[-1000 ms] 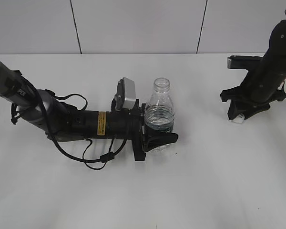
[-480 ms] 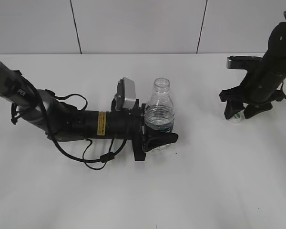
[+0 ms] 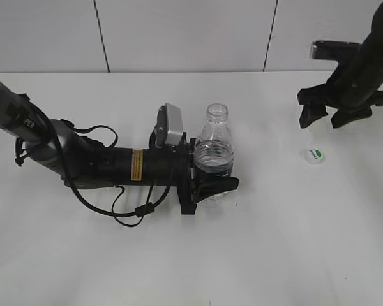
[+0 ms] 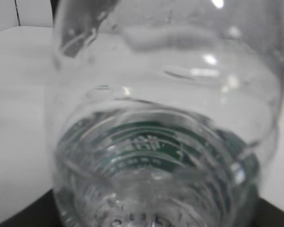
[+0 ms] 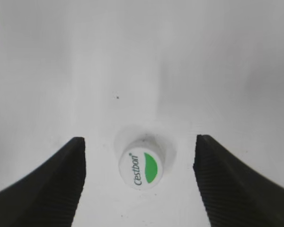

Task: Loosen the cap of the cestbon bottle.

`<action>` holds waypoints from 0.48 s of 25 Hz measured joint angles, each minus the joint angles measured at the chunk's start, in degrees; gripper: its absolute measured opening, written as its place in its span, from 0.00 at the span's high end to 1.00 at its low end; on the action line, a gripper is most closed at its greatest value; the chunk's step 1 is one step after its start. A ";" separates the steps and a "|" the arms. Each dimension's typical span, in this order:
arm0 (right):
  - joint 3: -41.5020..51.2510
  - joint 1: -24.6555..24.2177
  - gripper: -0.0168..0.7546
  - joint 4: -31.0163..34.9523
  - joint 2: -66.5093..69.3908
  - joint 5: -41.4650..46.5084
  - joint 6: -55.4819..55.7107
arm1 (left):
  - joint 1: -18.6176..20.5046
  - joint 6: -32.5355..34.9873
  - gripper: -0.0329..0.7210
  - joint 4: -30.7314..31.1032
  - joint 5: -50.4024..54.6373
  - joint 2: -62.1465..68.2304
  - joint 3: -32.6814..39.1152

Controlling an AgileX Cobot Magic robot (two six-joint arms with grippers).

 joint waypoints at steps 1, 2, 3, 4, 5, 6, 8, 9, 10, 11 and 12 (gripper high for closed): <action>-0.94 0.00 0.27 0.00 -0.41 0.52 0.00 | 0.00 0.00 0.42 -0.14 0.06 0.00 0.00; -1.96 0.00 0.27 0.00 -0.75 1.23 0.00 | 0.00 0.00 0.42 -0.35 0.06 0.00 0.07; -2.97 0.00 0.27 0.05 -1.02 1.92 0.00 | 0.00 0.00 0.42 -0.51 0.06 0.00 0.12; -3.78 0.00 0.27 0.12 -1.20 2.74 0.00 | 0.00 -0.11 0.41 -0.64 0.06 0.00 0.18; -4.67 0.00 0.27 0.12 -1.31 3.46 0.00 | 0.00 -0.16 0.39 -0.78 0.01 0.00 0.23; -5.41 0.00 0.27 0.12 -1.36 4.29 0.00 | -0.04 -0.27 0.36 -0.80 0.10 0.00 0.29; -6.31 0.00 0.27 0.18 -1.42 5.53 0.02 | -0.04 -0.42 0.30 -1.10 1.46 0.00 0.36; -6.45 0.00 0.27 0.18 -1.42 5.77 0.02 | -0.04 -0.49 0.26 -1.44 1.86 0.00 0.36; -6.46 0.00 0.27 0.18 -1.42 5.96 0.02 | -0.04 -0.49 0.23 -1.78 1.86 0.00 0.36; -6.46 0.00 0.27 0.18 -1.42 6.21 0.02 | -0.04 -0.49 0.22 -1.95 1.86 0.00 0.36; -6.46 0.00 0.27 0.18 -1.42 6.26 0.02 | -0.04 -0.55 0.21 -1.97 1.73 0.00 0.36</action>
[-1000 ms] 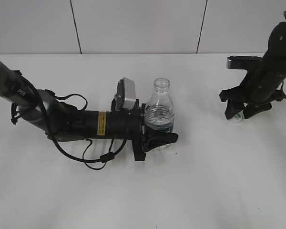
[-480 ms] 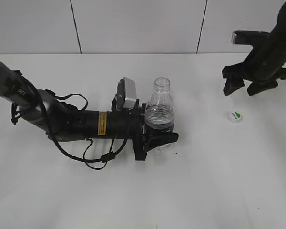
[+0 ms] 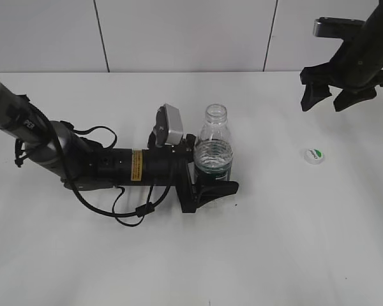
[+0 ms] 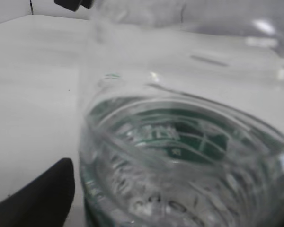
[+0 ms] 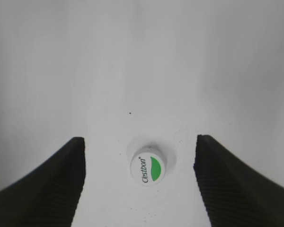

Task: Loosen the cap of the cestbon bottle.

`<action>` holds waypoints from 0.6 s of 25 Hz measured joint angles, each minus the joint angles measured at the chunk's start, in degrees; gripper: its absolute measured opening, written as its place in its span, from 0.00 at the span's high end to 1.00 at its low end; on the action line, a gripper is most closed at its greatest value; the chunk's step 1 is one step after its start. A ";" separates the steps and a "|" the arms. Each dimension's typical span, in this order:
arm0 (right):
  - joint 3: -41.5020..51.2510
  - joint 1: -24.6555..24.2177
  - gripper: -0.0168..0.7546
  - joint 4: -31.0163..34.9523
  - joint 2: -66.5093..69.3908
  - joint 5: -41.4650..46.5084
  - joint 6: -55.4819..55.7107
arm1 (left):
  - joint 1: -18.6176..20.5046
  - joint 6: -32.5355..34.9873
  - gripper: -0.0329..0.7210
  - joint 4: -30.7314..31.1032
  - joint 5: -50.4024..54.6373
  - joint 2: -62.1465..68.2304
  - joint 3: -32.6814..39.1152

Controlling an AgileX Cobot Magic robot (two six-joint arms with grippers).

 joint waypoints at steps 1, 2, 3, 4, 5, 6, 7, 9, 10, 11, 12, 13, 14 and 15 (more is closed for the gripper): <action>0.00 0.00 0.27 -0.05 0.00 0.04 0.05 | 0.00 0.00 0.21 0.00 -0.23 0.00 0.00; 0.00 0.00 0.27 -0.05 0.00 0.04 0.05 | 0.00 -0.04 0.20 0.00 -0.54 0.00 0.00; 0.00 0.00 0.27 -0.05 0.00 0.04 0.05 | 0.00 -0.04 0.20 0.00 -0.78 0.00 0.00; 0.00 0.00 0.27 -0.05 0.00 0.00 0.05 | 0.00 -0.04 0.20 0.00 -0.84 -0.07 0.00; 0.00 0.00 0.27 -0.05 0.00 -0.13 0.05 | 0.00 -0.04 0.20 0.05 -0.76 -0.43 0.05; 0.00 0.00 0.27 -0.05 0.00 -0.18 0.05 | 0.00 -0.14 0.20 0.06 -0.72 -1.03 0.05; 0.00 0.00 0.27 -0.11 0.00 -0.21 0.05 | 0.00 -0.46 0.20 0.12 -0.81 -1.85 0.05; 0.00 0.00 0.27 -0.11 0.00 -0.20 0.06 | 0.00 -1.82 0.20 1.10 -1.07 -3.73 0.05; 0.00 0.00 0.27 -0.11 0.00 -0.20 0.06 | 0.00 -2.58 0.20 1.72 -1.19 -4.89 0.05; 0.00 0.00 0.27 -0.11 0.00 -0.20 0.11 | 0.00 -3.45 0.20 2.51 -1.32 -6.05 0.05; 0.00 0.00 0.27 -0.11 0.00 -0.20 0.11 | 0.00 -4.15 0.20 3.28 -1.46 -7.00 0.06; 0.00 0.00 0.27 -0.11 0.00 -0.20 0.11 | 0.00 -5.02 0.20 3.94 -1.58 -8.09 0.06; 0.00 0.00 0.27 -0.11 0.00 -0.14 0.11 | 0.00 -5.71 0.20 4.27 -1.59 -9.15 0.06; 0.00 0.00 0.27 -0.16 0.00 -0.14 0.11 | 0.00 -6.44 0.20 4.54 -1.53 -10.19 0.10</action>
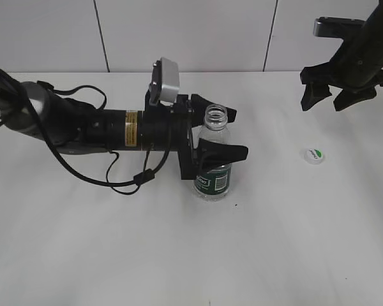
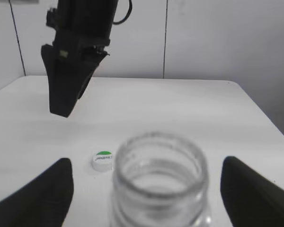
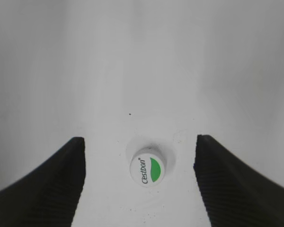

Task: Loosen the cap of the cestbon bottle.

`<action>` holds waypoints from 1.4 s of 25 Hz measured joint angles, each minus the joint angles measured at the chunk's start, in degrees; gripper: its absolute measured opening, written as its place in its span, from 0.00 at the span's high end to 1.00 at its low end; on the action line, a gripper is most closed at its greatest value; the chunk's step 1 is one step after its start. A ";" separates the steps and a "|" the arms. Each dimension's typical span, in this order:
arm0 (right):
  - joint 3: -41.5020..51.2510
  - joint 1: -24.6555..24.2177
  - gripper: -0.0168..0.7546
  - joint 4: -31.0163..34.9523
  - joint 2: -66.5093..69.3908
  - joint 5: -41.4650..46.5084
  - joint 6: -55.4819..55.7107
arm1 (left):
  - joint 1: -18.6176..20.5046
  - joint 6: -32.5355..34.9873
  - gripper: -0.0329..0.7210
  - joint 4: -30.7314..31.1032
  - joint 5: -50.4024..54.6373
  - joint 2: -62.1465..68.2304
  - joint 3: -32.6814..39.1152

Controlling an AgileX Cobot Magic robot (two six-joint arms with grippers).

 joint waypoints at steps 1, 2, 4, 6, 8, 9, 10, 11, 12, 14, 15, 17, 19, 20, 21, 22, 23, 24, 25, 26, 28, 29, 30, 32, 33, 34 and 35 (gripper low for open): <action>0.00 0.00 0.27 0.01 0.00 0.00 0.00 | 0.00 -0.61 0.20 0.36 0.14 -0.84 0.00; 0.00 0.00 0.27 0.01 0.00 0.00 0.00 | 0.00 -1.32 0.20 0.68 0.60 -1.91 0.00; 0.00 0.00 0.27 -0.11 0.00 0.00 0.00 | 0.00 -3.06 0.20 1.63 2.01 -4.03 0.00; 0.00 0.00 0.27 -0.11 0.00 0.00 0.00 | 0.00 -4.58 0.20 2.60 3.97 -6.44 0.00; -0.05 0.00 0.27 -0.11 0.00 0.06 0.00 | 0.00 -6.58 0.20 3.94 6.59 -8.83 0.00; -0.24 0.00 0.27 -0.15 0.00 0.20 0.00 | 0.00 -7.36 0.20 4.38 8.27 -10.21 0.00; -0.49 0.00 0.27 -0.15 0.00 0.27 0.00 | 0.00 -7.90 0.20 4.49 10.18 -11.60 0.00; -0.78 0.00 0.27 -0.15 0.00 0.50 0.00 | 0.00 -8.28 0.20 4.64 11.86 -12.79 0.00; -1.21 0.00 0.27 -0.15 0.00 0.84 0.00 | 0.00 -8.58 0.20 4.64 13.96 -14.24 0.00; -2.04 0.00 0.27 -0.37 0.00 1.40 0.00 | 0.00 -8.83 0.20 4.87 18.19 -17.11 0.00; -2.55 0.00 0.27 -0.44 0.00 1.80 0.00 | 0.00 -8.89 0.20 5.09 20.20 -18.28 0.00; -3.16 0.00 0.27 -0.69 0.00 2.48 0.00 | 0.00 -8.94 0.20 5.15 25.32 -20.97 0.00; -3.42 0.00 0.27 -1.00 0.00 2.60 0.05 | 0.00 -8.94 0.20 5.26 31.09 -23.35 0.00; -3.42 0.00 0.27 -1.07 0.00 2.66 0.05 | 0.00 -8.94 0.20 5.26 34.89 -24.59 0.00; -3.42 0.00 0.27 -1.13 0.00 2.79 0.05 | 0.00 -8.94 0.20 5.33 39.04 -25.74 0.00; -3.42 0.00 0.27 -1.13 0.00 2.92 0.05 | 0.00 -8.94 0.20 5.39 42.87 -26.60 0.01; -3.42 0.00 0.28 -1.13 0.00 2.97 0.05 | 0.00 -8.94 0.20 5.45 47.63 -27.52 0.01; -3.42 0.00 0.28 -1.13 0.00 3.03 0.05 | 0.00 -8.94 0.20 5.44 52.57 -28.22 0.01; -3.42 0.00 0.28 -1.13 0.00 3.14 0.05 | 0.00 -8.94 0.20 5.44 57.58 -28.71 0.01; -3.42 0.00 0.28 -1.13 0.00 3.20 0.05 | 0.00 -8.94 0.20 5.39 61.65 -28.88 0.01; -3.42 0.00 0.28 -1.13 0.00 3.20 0.05 | 0.00 -8.94 0.20 4.70 71.20 -29.01 0.06; -3.42 0.00 0.28 -1.18 0.00 3.25 0.05 | 0.00 -8.94 0.20 3.93 74.89 -29.01 0.06; -3.42 0.00 0.28 -1.18 0.00 3.31 0.05 | 0.00 -8.94 0.20 2.65 78.79 -29.01 0.06; -3.42 0.00 0.28 -1.18 0.00 3.68 0.05 | 0.00 -8.94 0.20 -0.81 84.72 -29.01 0.06; -3.42 0.00 0.28 -1.18 0.00 3.83 0.05 | 0.00 -8.94 0.20 -3.30 86.55 -29.01 0.06; -3.42 0.00 0.28 -1.18 0.00 4.09 0.05 | 0.13 -8.94 0.20 -6.31 88.33 -29.01 0.06; -3.42 0.00 0.28 -1.18 0.00 4.68 0.05 | 0.27 -8.94 0.20 -9.10 89.52 -29.01 0.06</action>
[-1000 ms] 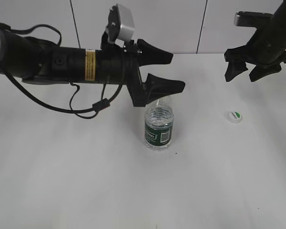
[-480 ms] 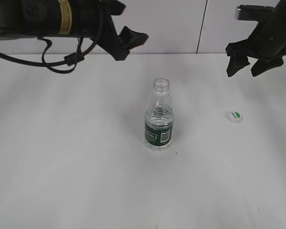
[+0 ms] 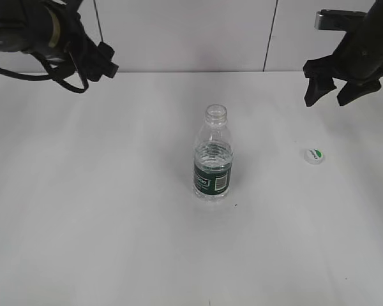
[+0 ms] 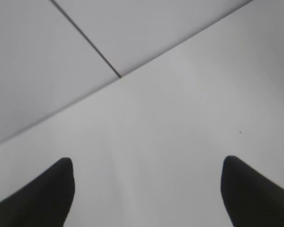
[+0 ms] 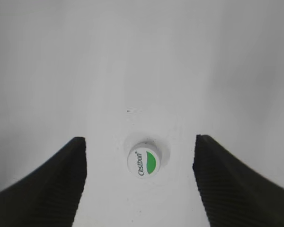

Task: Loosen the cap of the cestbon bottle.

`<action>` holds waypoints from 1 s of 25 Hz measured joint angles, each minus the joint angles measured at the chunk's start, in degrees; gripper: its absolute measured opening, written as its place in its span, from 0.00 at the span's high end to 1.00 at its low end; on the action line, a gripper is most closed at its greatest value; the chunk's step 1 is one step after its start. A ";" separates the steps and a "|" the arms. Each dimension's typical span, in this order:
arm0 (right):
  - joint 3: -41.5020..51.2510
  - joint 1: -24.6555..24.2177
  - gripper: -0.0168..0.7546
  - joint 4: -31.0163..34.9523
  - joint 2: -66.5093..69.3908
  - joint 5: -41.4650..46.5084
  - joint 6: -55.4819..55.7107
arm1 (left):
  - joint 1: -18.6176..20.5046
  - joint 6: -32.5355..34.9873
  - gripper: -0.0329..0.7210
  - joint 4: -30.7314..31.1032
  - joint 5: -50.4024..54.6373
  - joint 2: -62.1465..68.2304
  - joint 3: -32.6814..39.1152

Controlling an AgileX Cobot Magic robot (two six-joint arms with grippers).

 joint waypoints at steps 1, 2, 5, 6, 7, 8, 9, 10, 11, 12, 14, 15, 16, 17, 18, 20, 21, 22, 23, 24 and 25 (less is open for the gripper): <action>0.00 0.00 0.28 0.00 0.00 0.76 0.00 | 0.19 0.00 0.20 -3.51 1.26 0.00 0.00; 0.00 0.00 0.28 -0.11 0.00 1.43 0.00 | 0.33 0.05 0.20 -6.94 2.45 0.00 0.00; 0.00 0.00 0.28 -1.82 -0.06 3.87 0.06 | 0.40 1.32 0.20 -16.33 7.75 -0.08 0.00; 0.00 0.00 0.28 -2.22 -0.06 4.83 0.11 | 0.40 2.38 0.20 -19.52 10.07 -0.10 -0.11; -0.04 0.00 0.28 -2.41 -0.13 6.01 0.18 | 0.52 3.43 0.21 -22.15 12.69 -0.15 -0.18; -0.11 0.00 0.28 -2.53 -0.13 7.34 0.23 | 0.89 4.95 0.22 -25.25 15.11 -0.17 -0.24; -0.11 0.00 0.28 -2.53 -0.15 8.51 0.23 | 1.31 6.60 0.22 -28.13 17.04 -0.22 -0.35; -0.11 0.00 0.28 -2.58 -0.20 10.04 0.23 | 1.76 8.21 0.22 -30.48 19.20 -0.22 -0.47; -0.11 0.00 0.28 -2.66 -0.20 11.52 0.23 | 2.40 10.23 0.22 -33.18 21.30 -0.22 -0.55; -0.11 0.00 0.28 -2.70 -0.20 12.79 0.29 | 3.11 12.11 0.22 -35.71 23.08 -0.22 -0.75; -0.11 0.00 0.28 -2.85 -0.20 16.05 1.07 | 4.41 16.09 0.22 -40.41 27.40 -0.22 -1.68; -0.11 0.00 0.28 -2.85 -0.20 16.91 1.35 | 5.19 18.58 0.22 -43.18 29.63 -0.22 -2.31; -0.11 0.00 0.28 -2.85 -0.20 17.30 1.50 | 6.07 20.88 0.22 -45.83 31.24 -0.22 -3.09; -0.11 0.00 0.28 -2.98 -0.33 17.42 1.75 | 7.03 22.88 0.22 -47.97 32.93 -0.22 -3.87; -0.11 0.00 0.28 -3.13 -0.60 17.64 2.11 | 7.88 24.33 0.22 -50.39 34.51 -0.24 -4.51; -0.11 0.00 0.29 -3.25 -1.74 17.80 3.06 | 10.32 27.28 0.23 -54.63 37.90 -0.29 -5.15; -0.11 0.00 0.29 -3.25 -2.60 17.80 3.43 | 11.56 28.37 0.23 -56.21 40.14 -0.29 -5.21; -0.11 0.00 0.30 -3.25 -3.42 17.80 3.68 | 13.18 29.41 0.23 -57.92 42.88 -0.29 -5.21; -0.11 0.00 0.30 -3.25 -4.53 17.87 3.96 | 14.85 30.24 0.23 -59.29 44.94 -0.22 -5.21; 0.02 0.00 0.30 -3.25 -5.76 17.87 4.13 | 16.46 30.78 0.23 -60.15 46.48 -0.18 -5.21; 0.46 0.00 0.30 -3.30 -6.94 17.87 4.48 | 17.71 31.03 0.24 -60.62 47.19 -0.18 -5.21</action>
